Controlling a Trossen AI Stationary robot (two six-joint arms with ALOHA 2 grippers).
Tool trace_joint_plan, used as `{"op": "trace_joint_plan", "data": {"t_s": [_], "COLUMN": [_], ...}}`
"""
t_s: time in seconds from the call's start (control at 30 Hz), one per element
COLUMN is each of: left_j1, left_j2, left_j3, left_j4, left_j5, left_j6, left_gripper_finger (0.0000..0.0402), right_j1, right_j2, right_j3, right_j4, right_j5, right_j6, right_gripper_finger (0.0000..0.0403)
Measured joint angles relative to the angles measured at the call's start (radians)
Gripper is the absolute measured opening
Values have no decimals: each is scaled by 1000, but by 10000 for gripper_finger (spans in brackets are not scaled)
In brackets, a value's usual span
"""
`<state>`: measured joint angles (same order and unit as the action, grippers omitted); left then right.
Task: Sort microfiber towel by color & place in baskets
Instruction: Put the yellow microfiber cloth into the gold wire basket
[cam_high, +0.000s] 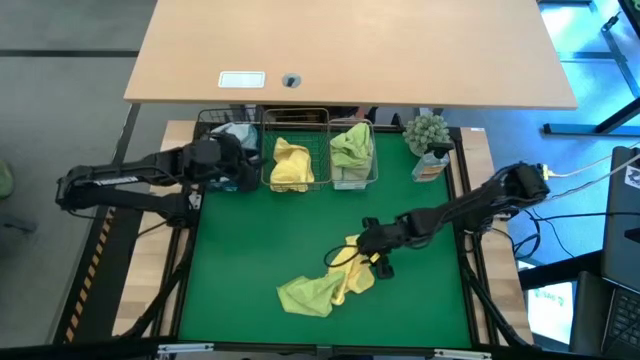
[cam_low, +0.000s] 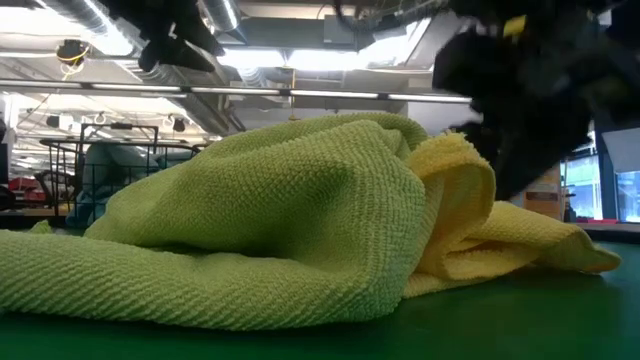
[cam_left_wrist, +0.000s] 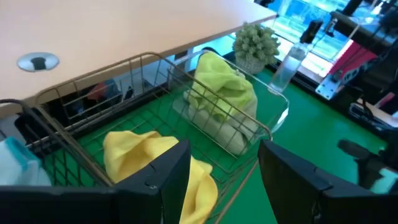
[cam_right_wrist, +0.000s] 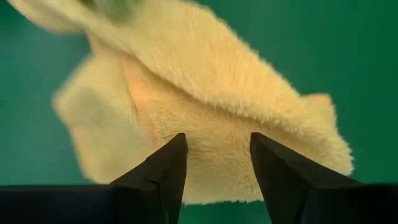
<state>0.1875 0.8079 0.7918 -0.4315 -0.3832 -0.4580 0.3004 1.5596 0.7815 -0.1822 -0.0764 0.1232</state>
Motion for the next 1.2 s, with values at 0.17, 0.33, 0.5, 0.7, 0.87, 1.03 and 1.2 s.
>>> {"op": "trace_joint_plan", "data": {"t_s": [0.17,0.33,0.5,0.7,0.87,1.03,1.2], "left_j1": [-17,-21,-21,-25,-67,-143,-230], "left_j2": [33,59,81,90,90,90,90], "left_j3": [0,0,0,0,0,0,0], "left_j4": [2,1,16,58,90,96,97], "left_j5": [0,0,3,78,115,116,116], "left_j6": [0,-2,-2,-2,-1,0,22], "left_gripper_finger": [183,183,183,183,183,183,183], "right_j1": [0,0,2,1,0,0,0], "right_j2": [107,171,180,185,183,173,150], "right_j3": [2,9,8,17,49,112,172], "right_j4": [11,27,33,32,-9,-100,-241], "right_j5": [36,44,71,85,85,82,78], "right_j6": [-53,-54,-54,-54,-78,-88,-143], "right_gripper_finger": [177,177,166,86,12,31,8]}}
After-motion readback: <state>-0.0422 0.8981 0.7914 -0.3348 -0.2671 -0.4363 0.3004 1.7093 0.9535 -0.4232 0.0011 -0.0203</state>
